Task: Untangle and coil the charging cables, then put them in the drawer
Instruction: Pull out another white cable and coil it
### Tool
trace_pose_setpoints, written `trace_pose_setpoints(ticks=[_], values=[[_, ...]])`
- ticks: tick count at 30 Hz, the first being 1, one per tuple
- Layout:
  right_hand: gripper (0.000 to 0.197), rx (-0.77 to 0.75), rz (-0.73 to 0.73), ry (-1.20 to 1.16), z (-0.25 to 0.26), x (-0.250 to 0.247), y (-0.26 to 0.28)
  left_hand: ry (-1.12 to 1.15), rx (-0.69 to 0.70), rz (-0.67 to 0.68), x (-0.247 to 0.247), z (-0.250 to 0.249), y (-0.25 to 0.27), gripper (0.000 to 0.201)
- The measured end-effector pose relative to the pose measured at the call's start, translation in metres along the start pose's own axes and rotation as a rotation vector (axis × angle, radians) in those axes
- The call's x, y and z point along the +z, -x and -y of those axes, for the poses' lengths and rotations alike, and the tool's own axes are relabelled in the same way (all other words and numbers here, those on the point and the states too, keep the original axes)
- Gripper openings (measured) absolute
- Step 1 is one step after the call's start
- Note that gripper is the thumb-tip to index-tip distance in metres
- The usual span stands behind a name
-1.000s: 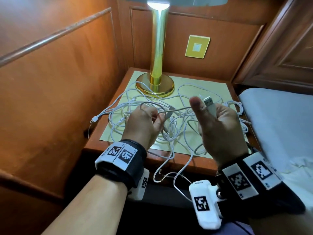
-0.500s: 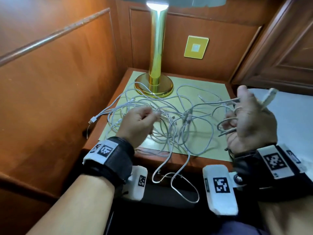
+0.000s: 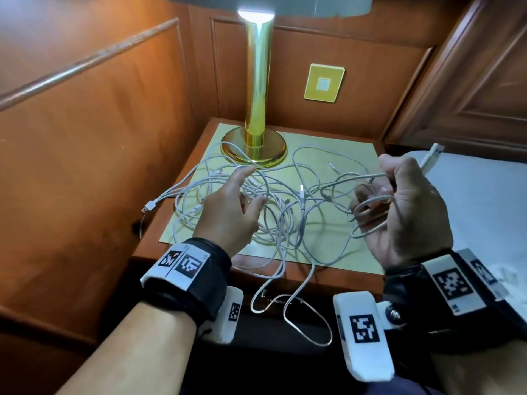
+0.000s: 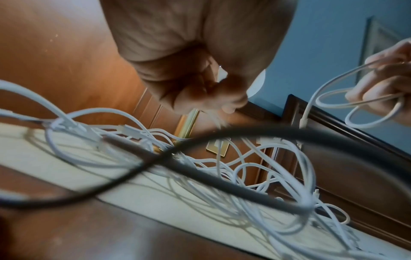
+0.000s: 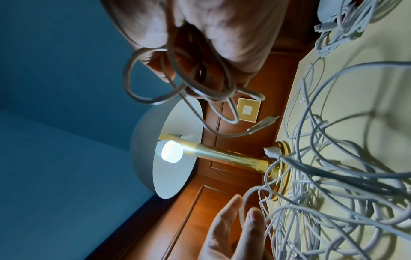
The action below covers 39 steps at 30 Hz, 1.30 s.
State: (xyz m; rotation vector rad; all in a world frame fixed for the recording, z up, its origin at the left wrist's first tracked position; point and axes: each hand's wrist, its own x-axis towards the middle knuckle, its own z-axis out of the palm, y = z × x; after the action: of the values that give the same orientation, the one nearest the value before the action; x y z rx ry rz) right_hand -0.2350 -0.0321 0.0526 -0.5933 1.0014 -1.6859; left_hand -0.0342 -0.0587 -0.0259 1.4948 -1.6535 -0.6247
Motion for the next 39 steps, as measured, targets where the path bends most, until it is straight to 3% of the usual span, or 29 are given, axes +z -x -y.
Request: trace_pose_setpoints(ticks=[5,8,10,13,18,25,29,33,39], values=[[0.033,0.015,0.074,-0.046,0.012,-0.013,0.002,-0.089,0.119,-0.047,-0.019,-0.005,0.007,0.010],[0.033,0.021,0.073,-0.035,0.017,-0.021,0.003,-0.152,0.254,0.079,-0.022,-0.021,0.031,0.022],[0.032,0.033,0.035,0.026,0.016,-0.026,0.002,-0.326,0.192,0.234,-0.016,-0.034,0.054,0.041],[0.033,0.116,0.032,0.254,0.016,-0.037,0.003,-0.717,-0.030,0.364,0.003,-0.049,0.076,0.065],[0.044,0.295,0.163,0.487,0.019,-0.043,0.016,-0.932,-0.206,0.480,0.037,-0.066,0.075,0.071],[0.034,0.313,0.248,0.588,0.024,-0.048,0.020,-0.878,-0.217,0.483,0.053,-0.058,0.062,0.048],[0.035,0.311,0.229,0.577,0.029,-0.055,0.015,-0.863,-0.246,0.443,0.051,-0.053,0.050,0.072],[0.033,0.304,0.209,0.576,0.034,-0.060,0.013,-0.822,-0.234,0.592,0.042,-0.044,0.039,0.036],[0.029,0.256,0.177,0.664,0.033,-0.067,0.007,-0.672,-0.183,0.620,0.027,-0.034,0.025,0.022]])
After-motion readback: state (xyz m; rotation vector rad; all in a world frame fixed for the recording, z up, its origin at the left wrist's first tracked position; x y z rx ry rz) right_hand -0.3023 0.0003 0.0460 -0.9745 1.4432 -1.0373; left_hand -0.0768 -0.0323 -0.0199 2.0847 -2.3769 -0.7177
